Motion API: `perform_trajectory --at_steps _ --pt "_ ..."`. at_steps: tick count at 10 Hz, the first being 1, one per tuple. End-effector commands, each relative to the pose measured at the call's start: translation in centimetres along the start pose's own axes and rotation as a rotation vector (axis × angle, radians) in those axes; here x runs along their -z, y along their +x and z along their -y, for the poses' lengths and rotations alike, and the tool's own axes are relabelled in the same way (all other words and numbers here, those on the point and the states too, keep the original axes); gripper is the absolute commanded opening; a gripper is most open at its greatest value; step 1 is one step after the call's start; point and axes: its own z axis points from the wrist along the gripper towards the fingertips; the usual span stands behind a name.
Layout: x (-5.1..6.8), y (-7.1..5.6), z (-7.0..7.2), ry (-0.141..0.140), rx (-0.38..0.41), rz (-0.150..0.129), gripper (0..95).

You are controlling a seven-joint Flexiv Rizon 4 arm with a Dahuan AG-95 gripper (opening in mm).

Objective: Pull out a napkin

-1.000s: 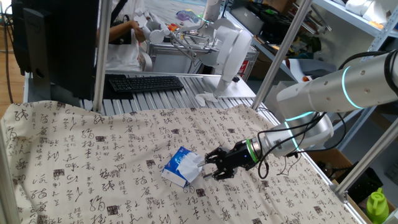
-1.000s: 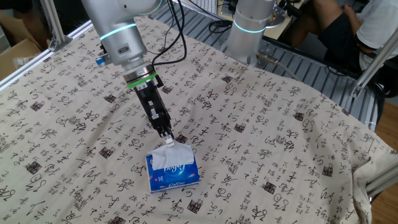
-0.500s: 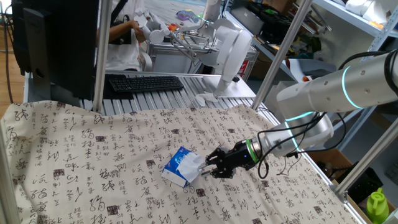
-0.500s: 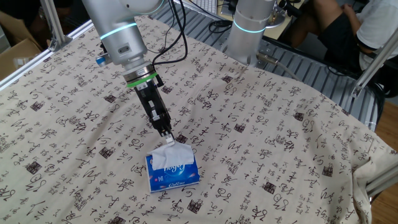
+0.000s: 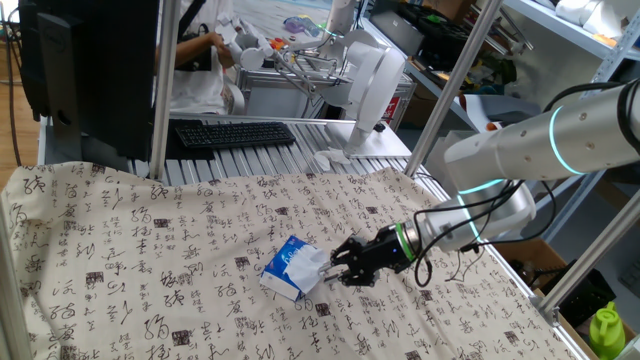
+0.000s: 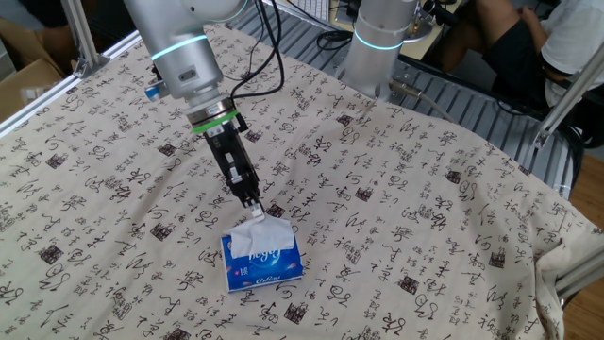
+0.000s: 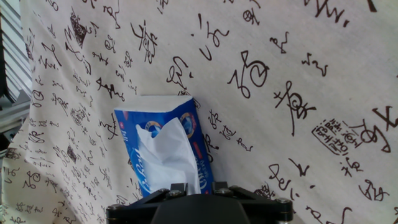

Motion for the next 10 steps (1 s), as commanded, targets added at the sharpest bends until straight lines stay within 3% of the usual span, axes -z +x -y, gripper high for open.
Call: perform_trajectory --at_steps 1,10 --pt "0.02 0.01 0.13 0.008 -0.002 0.000 19.0" --pt "0.02 0.01 0.13 -0.003 0.005 -0.034 19.0"
